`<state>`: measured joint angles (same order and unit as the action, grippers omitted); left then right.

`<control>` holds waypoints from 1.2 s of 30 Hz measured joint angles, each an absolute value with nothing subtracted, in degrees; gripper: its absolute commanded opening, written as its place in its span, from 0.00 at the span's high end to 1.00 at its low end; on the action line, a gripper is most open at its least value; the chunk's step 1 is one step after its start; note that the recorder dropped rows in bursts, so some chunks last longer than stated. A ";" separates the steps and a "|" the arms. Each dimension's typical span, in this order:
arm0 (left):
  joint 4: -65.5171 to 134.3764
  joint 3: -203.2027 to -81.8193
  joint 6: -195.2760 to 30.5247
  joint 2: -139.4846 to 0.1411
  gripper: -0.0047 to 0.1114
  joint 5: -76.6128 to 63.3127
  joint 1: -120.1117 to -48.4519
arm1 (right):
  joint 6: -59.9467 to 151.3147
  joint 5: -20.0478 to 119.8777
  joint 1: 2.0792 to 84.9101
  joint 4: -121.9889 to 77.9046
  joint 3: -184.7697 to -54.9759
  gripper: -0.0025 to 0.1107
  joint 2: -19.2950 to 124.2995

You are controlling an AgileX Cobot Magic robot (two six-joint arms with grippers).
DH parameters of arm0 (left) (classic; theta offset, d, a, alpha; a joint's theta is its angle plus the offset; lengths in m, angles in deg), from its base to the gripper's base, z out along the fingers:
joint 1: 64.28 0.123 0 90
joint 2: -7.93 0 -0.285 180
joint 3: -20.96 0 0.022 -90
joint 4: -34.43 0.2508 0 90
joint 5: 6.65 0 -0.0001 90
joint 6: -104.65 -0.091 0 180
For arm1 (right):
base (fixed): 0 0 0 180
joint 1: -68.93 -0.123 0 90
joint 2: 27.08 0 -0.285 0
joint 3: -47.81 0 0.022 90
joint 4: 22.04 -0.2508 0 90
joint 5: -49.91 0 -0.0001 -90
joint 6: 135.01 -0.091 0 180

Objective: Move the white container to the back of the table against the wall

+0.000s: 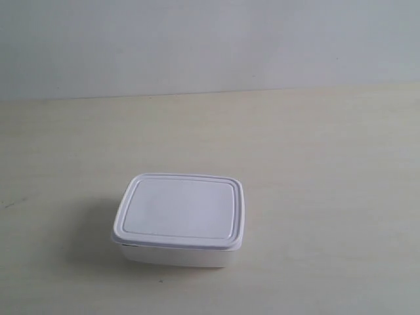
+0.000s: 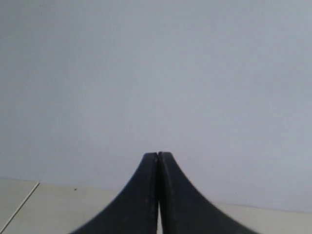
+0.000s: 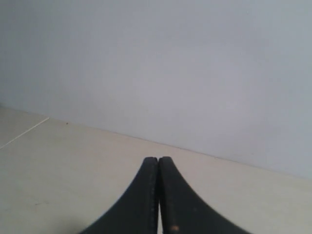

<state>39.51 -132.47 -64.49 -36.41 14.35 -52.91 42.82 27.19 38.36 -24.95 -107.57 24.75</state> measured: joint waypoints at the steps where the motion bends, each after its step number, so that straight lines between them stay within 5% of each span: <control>1: 39.51 -133.12 -64.49 -36.41 0.96 14.35 -52.91 | 42.82 27.29 38.36 -24.95 -108.02 0.98 24.78; 31: 39.51 -133.68 -64.49 -35.94 0.96 14.34 -52.91 | 42.82 28.04 38.36 -24.95 -108.33 0.98 24.78; 36: 39.37 -133.79 -63.24 -35.94 0.96 14.72 -57.29 | 39.97 27.55 38.36 -28.39 -108.33 0.98 24.78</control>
